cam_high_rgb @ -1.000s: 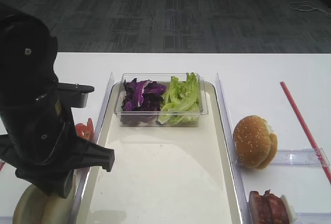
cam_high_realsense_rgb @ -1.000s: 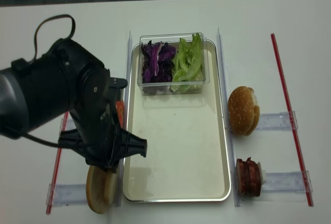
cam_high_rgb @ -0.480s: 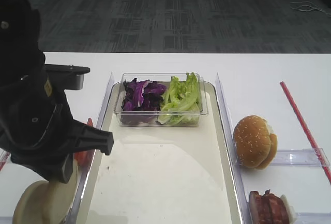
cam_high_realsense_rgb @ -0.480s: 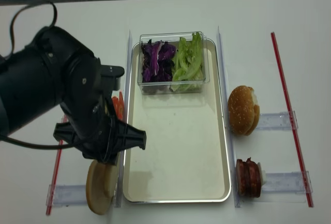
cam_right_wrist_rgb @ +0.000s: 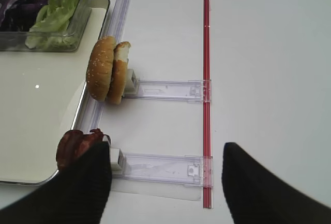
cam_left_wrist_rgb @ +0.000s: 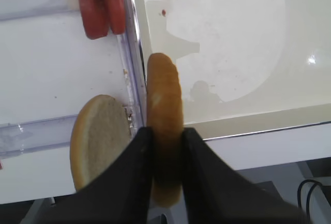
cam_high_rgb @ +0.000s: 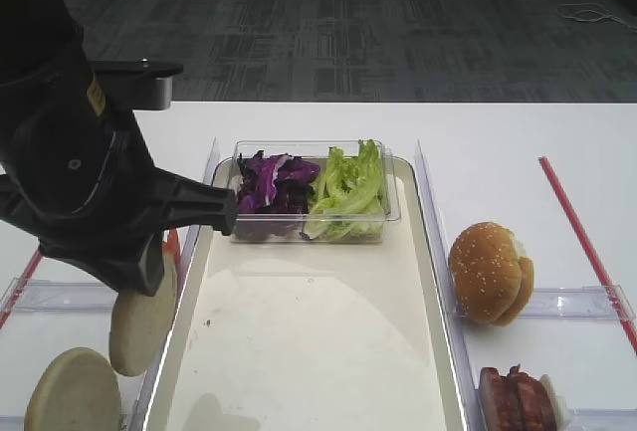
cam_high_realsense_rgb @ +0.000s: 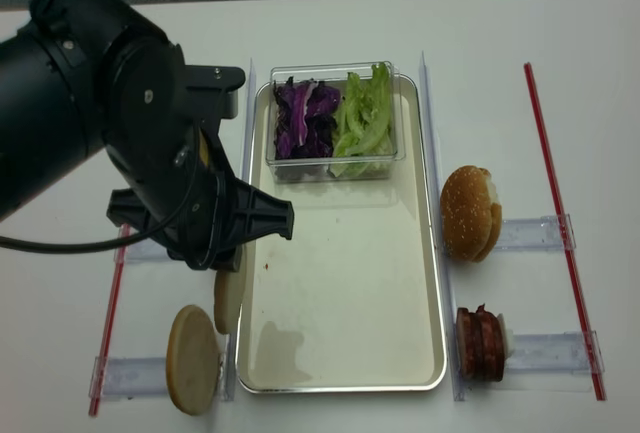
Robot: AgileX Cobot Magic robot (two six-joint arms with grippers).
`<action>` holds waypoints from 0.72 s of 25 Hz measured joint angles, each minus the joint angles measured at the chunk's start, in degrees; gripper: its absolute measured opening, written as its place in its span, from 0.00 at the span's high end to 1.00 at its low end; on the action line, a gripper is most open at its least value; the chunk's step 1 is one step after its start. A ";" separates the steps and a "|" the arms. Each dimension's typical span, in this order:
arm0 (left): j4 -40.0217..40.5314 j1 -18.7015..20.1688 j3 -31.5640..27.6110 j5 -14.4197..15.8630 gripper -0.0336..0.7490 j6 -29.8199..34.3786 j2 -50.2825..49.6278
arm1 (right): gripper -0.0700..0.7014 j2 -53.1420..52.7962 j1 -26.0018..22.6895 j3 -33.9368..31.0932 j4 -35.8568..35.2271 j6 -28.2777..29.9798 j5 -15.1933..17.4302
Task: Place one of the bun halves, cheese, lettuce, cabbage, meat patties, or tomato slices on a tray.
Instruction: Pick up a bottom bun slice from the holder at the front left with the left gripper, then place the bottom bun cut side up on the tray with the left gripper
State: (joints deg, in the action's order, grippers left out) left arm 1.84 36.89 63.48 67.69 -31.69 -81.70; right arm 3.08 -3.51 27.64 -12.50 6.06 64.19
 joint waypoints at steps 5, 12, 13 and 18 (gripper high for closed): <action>-1.84 0.00 0.00 -3.42 0.77 0.24 0.00 | 0.30 0.00 0.00 0.00 0.00 0.00 0.00; -12.34 -3.93 0.00 -7.85 0.77 8.13 0.00 | 0.30 0.00 0.00 0.00 0.00 0.00 0.00; -14.57 -5.00 0.00 -8.53 0.77 9.51 0.00 | 0.30 0.00 0.00 0.00 0.00 0.00 0.00; -28.70 -9.26 -4.43 -12.50 0.77 21.19 0.00 | 0.30 0.00 0.00 0.00 0.00 0.00 0.00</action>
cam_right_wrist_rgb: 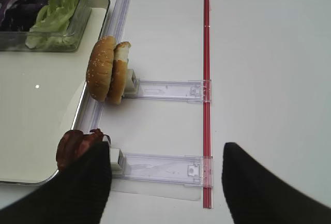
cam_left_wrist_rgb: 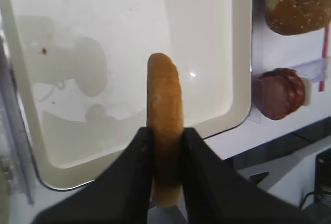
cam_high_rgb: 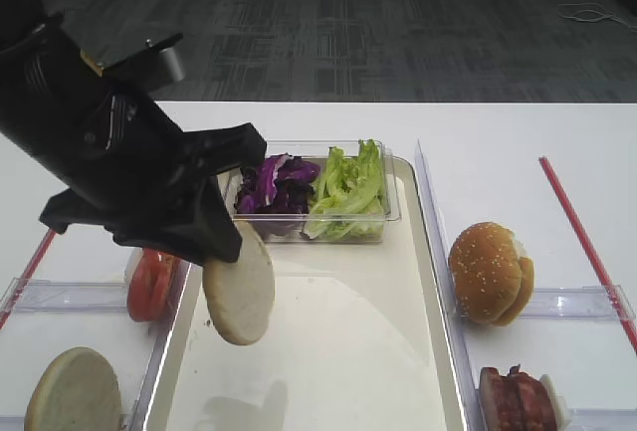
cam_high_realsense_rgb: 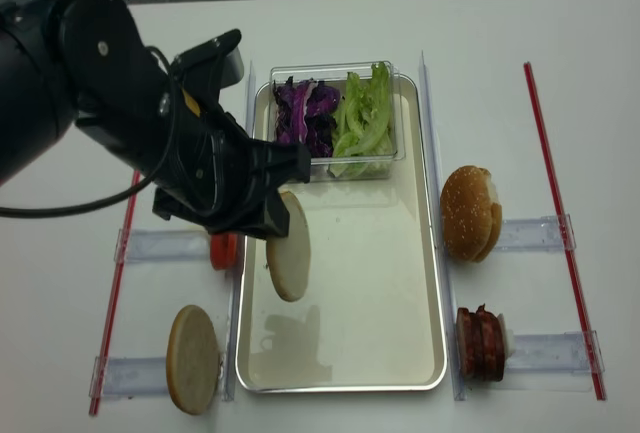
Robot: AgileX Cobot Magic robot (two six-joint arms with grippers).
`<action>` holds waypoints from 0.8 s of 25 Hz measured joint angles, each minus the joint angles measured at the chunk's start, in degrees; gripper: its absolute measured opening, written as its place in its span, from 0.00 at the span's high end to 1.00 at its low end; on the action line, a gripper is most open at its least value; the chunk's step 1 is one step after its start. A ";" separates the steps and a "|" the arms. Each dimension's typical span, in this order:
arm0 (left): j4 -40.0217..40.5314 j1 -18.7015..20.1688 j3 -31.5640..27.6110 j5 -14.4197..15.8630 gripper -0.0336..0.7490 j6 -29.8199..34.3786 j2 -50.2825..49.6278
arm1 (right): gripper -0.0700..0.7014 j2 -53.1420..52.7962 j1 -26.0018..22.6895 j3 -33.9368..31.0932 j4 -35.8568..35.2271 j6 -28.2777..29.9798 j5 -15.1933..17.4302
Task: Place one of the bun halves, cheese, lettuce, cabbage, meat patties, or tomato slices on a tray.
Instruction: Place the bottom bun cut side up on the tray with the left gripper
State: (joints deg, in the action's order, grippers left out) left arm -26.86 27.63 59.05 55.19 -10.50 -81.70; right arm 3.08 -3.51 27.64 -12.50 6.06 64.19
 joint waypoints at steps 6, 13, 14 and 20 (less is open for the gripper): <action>-17.96 -3.55 -7.19 -4.08 0.77 14.88 0.00 | 0.30 0.00 0.00 0.00 0.00 0.00 0.00; -39.65 -7.82 -14.71 -5.70 0.77 34.10 0.00 | 0.30 0.00 0.00 0.00 0.00 0.00 0.00; -42.57 -7.95 -15.69 -5.81 0.77 36.57 0.00 | 0.30 0.00 0.00 0.00 0.00 0.00 0.00; -54.07 -7.95 -18.86 -2.76 0.77 47.25 -1.93 | 0.30 0.00 0.00 0.00 0.00 0.00 0.00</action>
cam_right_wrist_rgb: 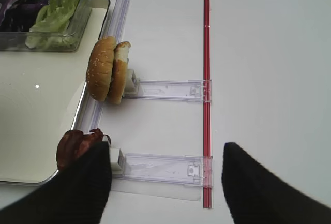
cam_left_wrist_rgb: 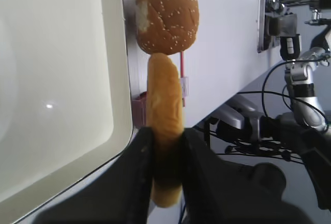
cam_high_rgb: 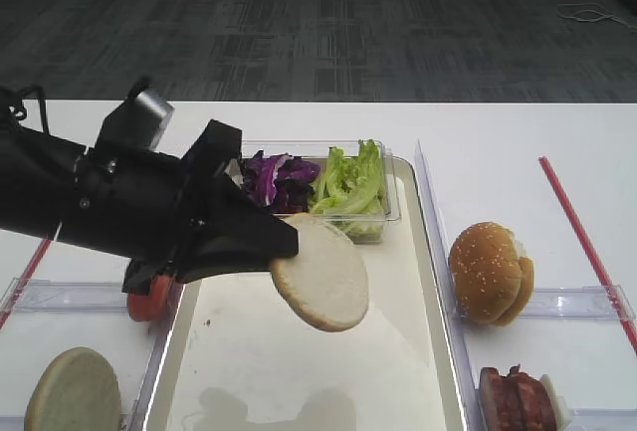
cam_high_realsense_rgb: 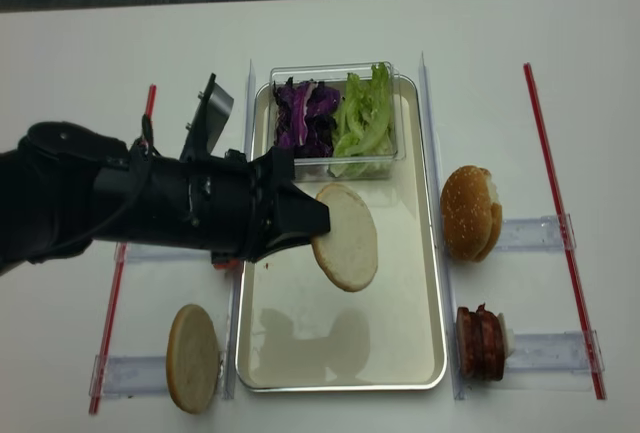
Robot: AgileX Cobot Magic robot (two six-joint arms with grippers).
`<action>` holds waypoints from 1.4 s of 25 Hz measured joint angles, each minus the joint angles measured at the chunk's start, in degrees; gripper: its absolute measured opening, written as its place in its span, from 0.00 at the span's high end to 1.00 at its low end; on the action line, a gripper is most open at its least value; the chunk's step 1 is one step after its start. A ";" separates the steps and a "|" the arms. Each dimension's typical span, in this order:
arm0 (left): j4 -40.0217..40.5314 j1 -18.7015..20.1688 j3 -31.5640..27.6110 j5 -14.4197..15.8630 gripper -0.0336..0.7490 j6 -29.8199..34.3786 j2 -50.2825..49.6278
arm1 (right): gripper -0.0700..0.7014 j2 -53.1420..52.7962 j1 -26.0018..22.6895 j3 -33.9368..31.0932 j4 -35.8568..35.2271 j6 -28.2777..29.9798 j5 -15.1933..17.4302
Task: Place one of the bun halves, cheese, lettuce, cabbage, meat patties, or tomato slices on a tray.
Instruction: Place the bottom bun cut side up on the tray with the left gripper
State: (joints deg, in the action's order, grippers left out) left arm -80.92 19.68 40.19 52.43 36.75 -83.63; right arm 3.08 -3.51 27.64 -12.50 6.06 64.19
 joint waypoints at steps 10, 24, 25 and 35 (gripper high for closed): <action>-5.01 0.00 0.00 4.95 0.77 6.25 -6.63 | 0.30 0.00 0.00 0.00 0.00 0.00 0.00; -5.41 0.00 0.00 2.90 0.77 15.16 -7.09 | 0.30 0.00 0.00 0.00 0.00 0.00 0.00; -5.41 0.00 0.00 2.76 0.77 15.31 -7.09 | 0.30 0.00 0.00 0.00 0.00 0.00 0.00; -6.46 0.00 0.00 2.05 0.77 16.69 -7.35 | 0.30 0.00 0.00 0.00 0.00 0.00 0.00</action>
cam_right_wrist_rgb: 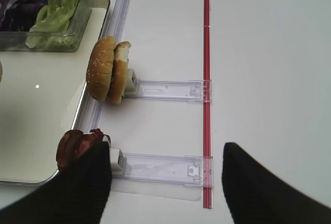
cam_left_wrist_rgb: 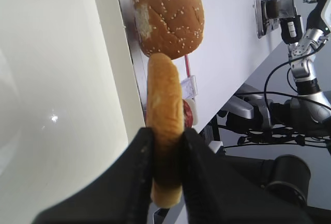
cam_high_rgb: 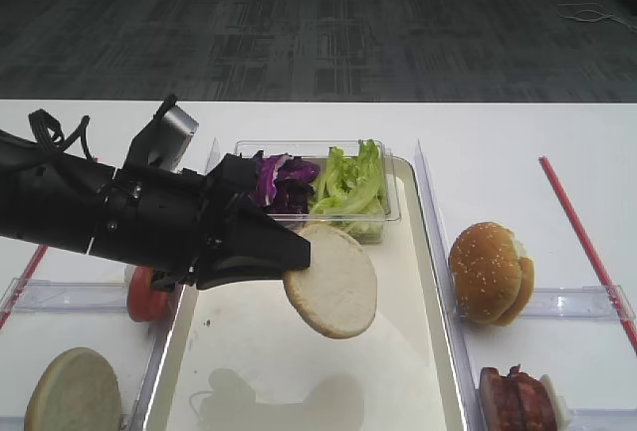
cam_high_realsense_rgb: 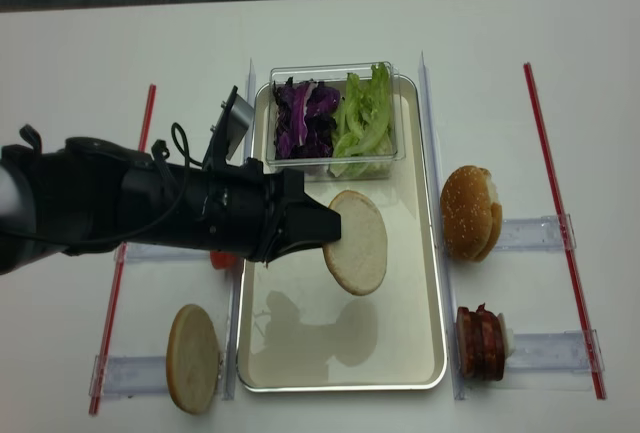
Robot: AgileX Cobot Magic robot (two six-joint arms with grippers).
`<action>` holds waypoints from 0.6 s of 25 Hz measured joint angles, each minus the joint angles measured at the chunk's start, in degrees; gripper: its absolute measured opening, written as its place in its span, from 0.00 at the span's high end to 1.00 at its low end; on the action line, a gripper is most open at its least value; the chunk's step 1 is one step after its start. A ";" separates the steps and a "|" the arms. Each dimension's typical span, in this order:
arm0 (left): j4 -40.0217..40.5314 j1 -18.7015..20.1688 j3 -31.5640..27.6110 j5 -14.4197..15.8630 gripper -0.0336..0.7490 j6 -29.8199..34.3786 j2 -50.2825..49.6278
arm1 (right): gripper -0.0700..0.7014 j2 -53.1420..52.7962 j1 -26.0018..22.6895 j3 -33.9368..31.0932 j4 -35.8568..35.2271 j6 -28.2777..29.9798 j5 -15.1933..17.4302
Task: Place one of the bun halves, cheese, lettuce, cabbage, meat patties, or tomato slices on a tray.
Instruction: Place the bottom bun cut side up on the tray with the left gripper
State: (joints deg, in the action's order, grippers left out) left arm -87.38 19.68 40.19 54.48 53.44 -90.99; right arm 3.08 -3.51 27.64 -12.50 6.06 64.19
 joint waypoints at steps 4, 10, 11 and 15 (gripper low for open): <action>-0.49 0.00 0.00 1.89 0.77 0.39 -3.22 | 0.30 0.00 0.00 0.00 0.00 0.00 0.00; -0.53 0.00 0.00 2.21 0.77 1.99 -7.79 | 0.30 0.00 0.00 0.00 0.00 0.00 0.00; -0.53 0.00 0.00 1.95 0.77 2.18 -7.78 | 0.30 0.00 0.00 0.00 0.00 0.00 0.00; -0.62 0.00 0.00 -0.25 0.77 2.34 -7.78 | 0.30 0.00 0.00 0.00 0.00 0.00 0.00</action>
State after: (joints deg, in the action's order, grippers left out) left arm -88.00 19.68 40.19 54.23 55.78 -98.77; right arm 3.08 -3.51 27.64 -12.50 6.06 64.19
